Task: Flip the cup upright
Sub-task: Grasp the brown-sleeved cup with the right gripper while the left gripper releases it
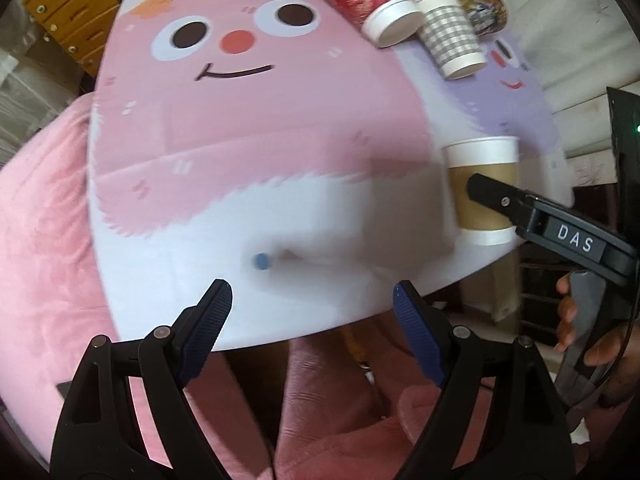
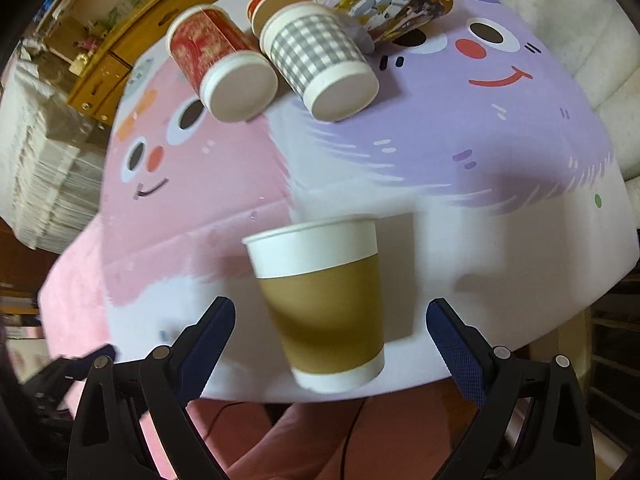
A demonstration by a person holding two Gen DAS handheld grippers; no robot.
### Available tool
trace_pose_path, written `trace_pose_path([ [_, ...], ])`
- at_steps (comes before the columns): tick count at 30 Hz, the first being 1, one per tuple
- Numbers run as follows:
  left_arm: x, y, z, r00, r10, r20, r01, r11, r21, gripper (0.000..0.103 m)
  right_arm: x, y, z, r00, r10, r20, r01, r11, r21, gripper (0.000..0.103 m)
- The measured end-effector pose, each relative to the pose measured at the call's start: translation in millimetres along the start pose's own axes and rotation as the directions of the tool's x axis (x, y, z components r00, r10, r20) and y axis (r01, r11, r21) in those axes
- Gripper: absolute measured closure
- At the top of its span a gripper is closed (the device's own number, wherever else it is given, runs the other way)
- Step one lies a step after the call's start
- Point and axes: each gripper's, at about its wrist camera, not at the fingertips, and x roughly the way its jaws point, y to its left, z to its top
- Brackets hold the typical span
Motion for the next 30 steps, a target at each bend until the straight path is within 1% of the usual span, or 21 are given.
trace_pose_path([
  [2,1.4,8.0,-4.2,1.0,0.009,-0.015,-0.01,1.0,-0.009,0.022,6.5,3.4,-0.3,1.0,-0.013,0.005,0.013,1.0,-0.016,0.005],
  [5,4.8,13.1,-9.4,1.0,0.004,-0.03,-0.005,1.0,-0.015,0.022,14.4,5.1,1.8,1.0,-0.005,0.007,0.005,1.0,-0.009,0.005],
  [9,12.8,14.5,-16.3,0.998,0.018,-0.055,-0.019,1.0,-0.01,0.022,24.3,3.4,8.1,1.0,0.003,0.012,-0.003,1.0,0.004,0.005],
  [12,13.1,11.1,-18.6,0.998,0.022,-0.058,-0.022,1.0,0.002,0.022,29.3,1.5,11.8,1.0,0.02,0.01,-0.021,1.0,0.008,0.017],
  [14,12.7,3.7,-18.2,0.998,0.032,-0.05,-0.032,0.999,0.012,0.022,33.1,-0.3,14.1,1.0,0.028,0.008,-0.029,0.999,0.017,0.021],
  [15,11.5,1.4,-18.6,0.998,0.035,-0.045,-0.034,0.999,0.02,0.022,34.2,-2.6,15.4,0.999,0.038,0.008,-0.038,0.999,0.024,0.028],
  [16,10.6,-1.0,-19.2,0.999,0.034,-0.042,-0.033,0.999,0.027,0.022,34.4,-4.6,16.1,0.999,0.049,0.007,-0.049,0.998,0.029,0.037],
  [17,10.4,-6.0,-19.6,0.999,0.036,-0.04,-0.035,0.999,0.032,0.022,35.2,-5.0,16.4,0.998,0.059,0.007,-0.059,0.998,0.034,0.037],
  [19,8.0,-10.4,-20.8,0.999,0.043,-0.033,-0.041,0.998,0.046,0.022,29.4,-6.3,17.1,0.996,0.078,0.034,-0.079,0.996,0.031,0.038],
  [22,6.1,-19.2,-20.8,0.999,0.045,-0.027,-0.043,0.998,0.054,0.022,12.6,-1.9,15.6,0.989,0.078,0.126,-0.076,0.997,-0.021,0.039],
  [24,4.0,-21.8,-22.1,0.998,0.047,-0.028,-0.046,0.997,0.057,0.022,2.8,1.5,15.4,0.978,0.086,0.192,-0.076,0.995,-0.057,0.039],
  [26,1.3,-24.0,-21.0,0.999,0.05,-0.021,-0.049,0.997,0.058,0.022,-6.5,4.3,13.7,0.957,0.089,0.277,-0.065,0.993,-0.094,0.04],
  [27,-0.7,-25.0,-20.2,0.998,0.053,-0.017,-0.052,0.997,0.06,0.022,-11.3,6.1,11.3,0.936,0.086,0.342,-0.047,0.992,-0.121,0.04],
  [28,-2.5,-25.2,-19.8,0.998,0.06,-0.011,-0.059,0.996,0.066,0.022,-14.0,6.7,9.0,0.919,0.085,0.384,-0.033,0.989,-0.141,0.04],
  [30,-5.6,-26.3,-20.3,0.997,0.078,0.002,-0.078,0.994,0.08,0.022,-17.2,10.8,1.8,0.875,0.093,0.476,-0.005,0.983,-0.183,0.041],
])
